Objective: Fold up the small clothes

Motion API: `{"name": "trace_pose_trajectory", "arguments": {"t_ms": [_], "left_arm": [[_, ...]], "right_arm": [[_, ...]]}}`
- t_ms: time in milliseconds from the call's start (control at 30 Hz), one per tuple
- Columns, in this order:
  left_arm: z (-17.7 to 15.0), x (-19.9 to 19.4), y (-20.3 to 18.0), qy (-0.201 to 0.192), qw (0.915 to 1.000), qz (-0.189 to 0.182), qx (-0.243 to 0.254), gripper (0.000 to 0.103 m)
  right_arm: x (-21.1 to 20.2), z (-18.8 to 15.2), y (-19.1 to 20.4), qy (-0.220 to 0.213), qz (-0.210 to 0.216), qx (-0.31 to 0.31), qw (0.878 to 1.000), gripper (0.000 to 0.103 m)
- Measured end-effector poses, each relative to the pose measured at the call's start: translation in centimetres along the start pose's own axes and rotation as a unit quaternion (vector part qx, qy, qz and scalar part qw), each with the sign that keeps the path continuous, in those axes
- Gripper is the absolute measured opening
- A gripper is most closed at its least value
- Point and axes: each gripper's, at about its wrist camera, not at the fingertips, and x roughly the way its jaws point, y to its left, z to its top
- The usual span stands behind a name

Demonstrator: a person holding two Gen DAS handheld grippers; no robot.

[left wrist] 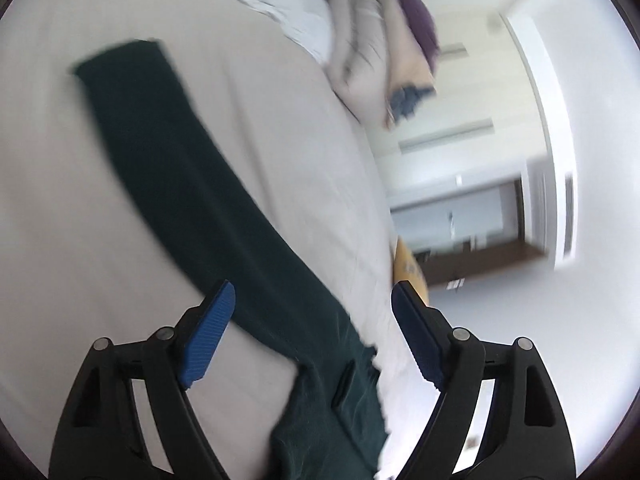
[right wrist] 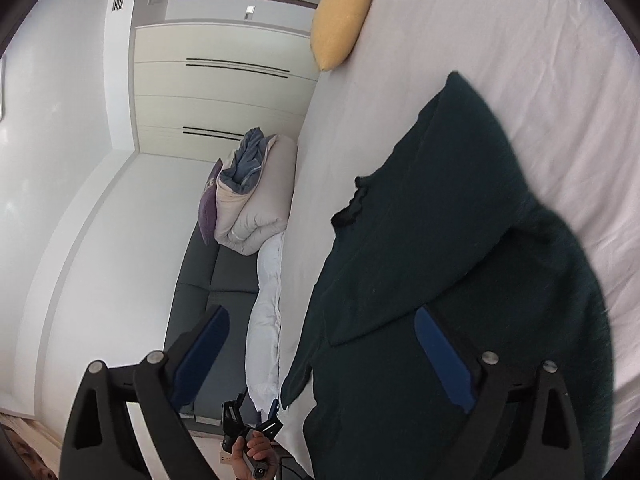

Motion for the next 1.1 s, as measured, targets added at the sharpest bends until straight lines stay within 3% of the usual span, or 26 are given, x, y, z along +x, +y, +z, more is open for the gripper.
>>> {"name": "trace_pose_trajectory", "arguments": {"t_ms": [100, 200, 367, 567, 633, 767, 867, 967, 1067, 1100], "left_arm": [[2.1, -2.2, 3.2, -0.035, 0.9975, 0.000, -0.061, 0.080], [3.6, -3.5, 5.1, -0.063, 0.9941, 0.014, -0.087, 0.080], [4.5, -2.3, 8.4, -0.063, 0.9869, 0.019, -0.147, 0.078], [6.8, 0.5, 11.0, -0.073, 0.9787, 0.003, -0.192, 0.053], [7.8, 1.4, 11.6, -0.073, 0.9788, 0.013, -0.191, 0.030], [8.9, 2.7, 12.1, -0.070, 0.9806, 0.024, -0.182, 0.019], [9.3, 3.1, 9.3, -0.068, 0.9889, 0.038, -0.127, 0.012], [8.4, 4.6, 2.3, -0.047, 0.9974, 0.055, 0.006, 0.012], [4.8, 7.6, -5.9, -0.010, 0.9873, 0.053, 0.149, 0.011], [2.2, 9.2, -9.4, 0.008, 0.9742, 0.055, 0.219, 0.011]], "right_arm": [[2.1, -1.5, 1.1, 0.020, -0.001, -0.005, 1.000, 0.097], [4.0, -3.2, 2.0, 0.040, -0.010, -0.012, 0.999, 0.097], [6.0, -5.3, 3.0, 0.058, -0.029, -0.028, 0.998, 0.095], [6.8, -6.4, 3.7, 0.062, -0.031, -0.040, 0.997, 0.092], [6.8, -6.6, 3.8, 0.062, -0.034, -0.045, 0.997, 0.091], [7.0, -6.9, 3.6, 0.062, -0.041, -0.050, 0.996, 0.086], [6.8, -6.8, 3.2, 0.059, -0.051, -0.052, 0.996, 0.084], [6.6, -6.6, 2.4, 0.056, -0.056, -0.047, 0.996, 0.083], [6.7, -6.1, 1.8, 0.056, -0.058, -0.044, 0.996, 0.082], [6.7, -5.9, 1.7, 0.056, -0.059, -0.043, 0.996, 0.081]]}}
